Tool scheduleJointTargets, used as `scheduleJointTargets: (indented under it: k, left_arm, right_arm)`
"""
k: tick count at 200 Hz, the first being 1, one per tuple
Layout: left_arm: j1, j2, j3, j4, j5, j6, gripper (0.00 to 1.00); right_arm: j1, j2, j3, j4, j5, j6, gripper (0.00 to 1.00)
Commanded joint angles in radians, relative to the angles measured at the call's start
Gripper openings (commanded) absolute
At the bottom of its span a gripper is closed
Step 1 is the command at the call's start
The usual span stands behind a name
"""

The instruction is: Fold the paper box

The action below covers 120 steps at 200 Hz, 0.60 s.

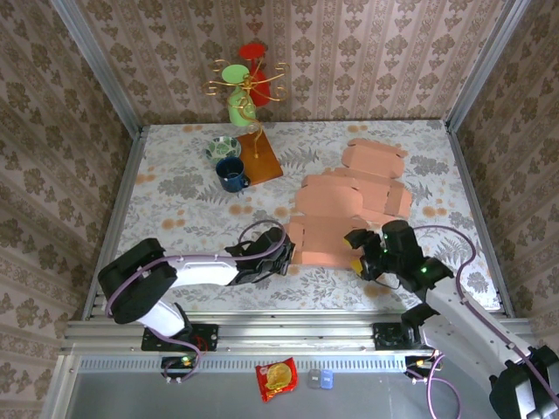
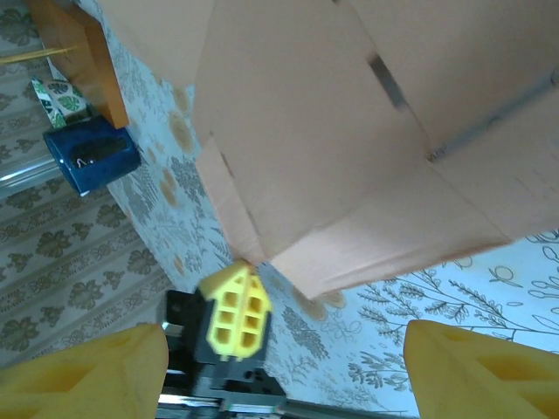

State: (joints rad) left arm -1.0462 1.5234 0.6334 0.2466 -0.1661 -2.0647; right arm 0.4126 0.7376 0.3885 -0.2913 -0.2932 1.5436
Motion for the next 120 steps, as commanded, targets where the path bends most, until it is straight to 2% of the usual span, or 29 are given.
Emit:
scheduleJointTargets:
  k: [1, 45, 120]
  left_arm:
    - [0.017, -0.042, 0.053, -0.033, -0.028, 0.023, 0.00]
    - [0.041, -0.058, 0.106, -0.059, -0.007, 0.031, 0.00]
    - [0.066, -0.058, 0.125, -0.055, 0.048, 0.037, 0.00]
  right_arm:
    - [0.055, -0.047, -0.059, 0.052, 0.111, 0.125, 0.73]
    - [0.151, -0.050, -0.096, 0.158, 0.230, 0.200, 0.69]
    - [0.212, 0.153, -0.063, 0.407, 0.340, 0.216, 0.60]
